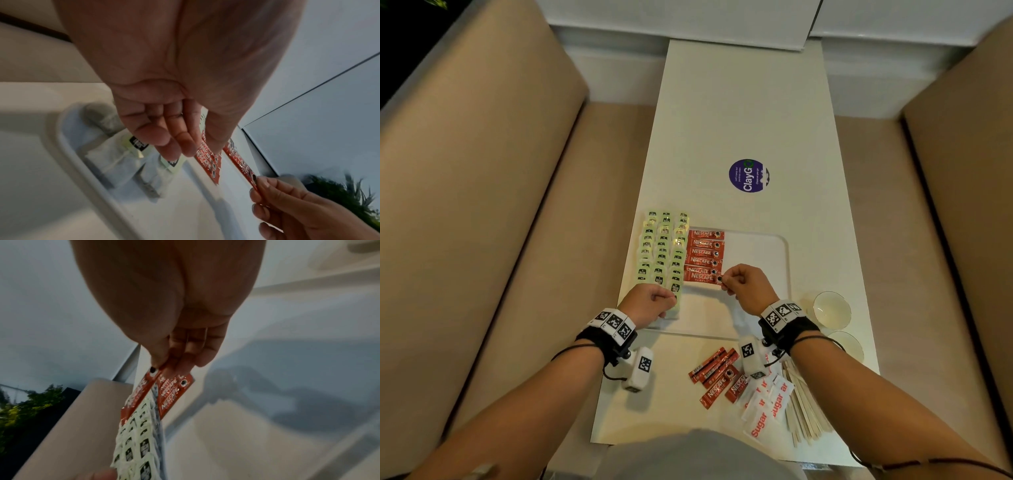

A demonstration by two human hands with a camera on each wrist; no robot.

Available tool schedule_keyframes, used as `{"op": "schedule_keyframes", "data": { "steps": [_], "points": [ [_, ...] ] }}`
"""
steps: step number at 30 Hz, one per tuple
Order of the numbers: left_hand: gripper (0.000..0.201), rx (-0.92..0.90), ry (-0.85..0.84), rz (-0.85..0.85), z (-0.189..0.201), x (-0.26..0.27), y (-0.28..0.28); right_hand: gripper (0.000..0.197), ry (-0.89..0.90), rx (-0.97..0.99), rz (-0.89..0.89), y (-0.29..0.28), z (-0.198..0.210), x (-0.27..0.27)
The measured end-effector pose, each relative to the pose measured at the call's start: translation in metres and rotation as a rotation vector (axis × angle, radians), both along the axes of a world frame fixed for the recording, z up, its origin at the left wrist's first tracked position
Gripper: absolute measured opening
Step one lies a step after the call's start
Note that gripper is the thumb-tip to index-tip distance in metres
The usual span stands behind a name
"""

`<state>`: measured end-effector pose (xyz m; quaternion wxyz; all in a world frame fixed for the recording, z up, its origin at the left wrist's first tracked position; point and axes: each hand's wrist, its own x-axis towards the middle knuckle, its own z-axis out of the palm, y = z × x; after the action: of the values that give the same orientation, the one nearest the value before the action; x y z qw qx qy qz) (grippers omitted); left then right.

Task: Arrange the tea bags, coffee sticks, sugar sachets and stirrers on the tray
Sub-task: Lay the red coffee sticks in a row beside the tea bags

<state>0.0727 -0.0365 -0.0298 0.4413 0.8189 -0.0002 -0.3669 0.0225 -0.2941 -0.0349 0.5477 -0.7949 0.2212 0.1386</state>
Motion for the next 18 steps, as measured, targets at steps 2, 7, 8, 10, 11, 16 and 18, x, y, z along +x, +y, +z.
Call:
{"op": "schedule_keyframes", "data": {
  "steps": [2, 7, 8, 10, 11, 16, 18],
  "points": [
    [0.005, 0.013, 0.01, -0.036, -0.002, -0.001, 0.004, 0.015, 0.044, -0.045, -0.033, -0.002, -0.007, 0.002],
    [0.015, 0.079, 0.009, -0.131, -0.001, -0.006, 0.007, 0.025, 0.207, -0.123, -0.044, 0.006, -0.024, 0.006],
    [0.017, 0.088, 0.003, -0.139, -0.001, -0.007, 0.008, 0.023, 0.222, -0.137, -0.057, 0.008, -0.026, 0.007],
    [0.019, 0.094, -0.001, -0.154, 0.0, -0.009, 0.009, 0.018, 0.239, -0.166, -0.081, 0.012, -0.027, 0.009],
    [0.021, 0.091, 0.003, -0.159, 0.0, -0.009, 0.009, 0.017, 0.241, -0.177, -0.088, 0.014, -0.026, 0.01],
    [0.023, 0.096, 0.001, -0.182, -0.002, -0.011, 0.011, 0.021, 0.238, -0.215, -0.125, 0.021, -0.025, 0.016],
    [0.023, 0.095, -0.001, -0.18, -0.004, -0.011, 0.012, 0.023, 0.239, -0.229, -0.137, 0.023, -0.026, 0.016]
  ]
}}
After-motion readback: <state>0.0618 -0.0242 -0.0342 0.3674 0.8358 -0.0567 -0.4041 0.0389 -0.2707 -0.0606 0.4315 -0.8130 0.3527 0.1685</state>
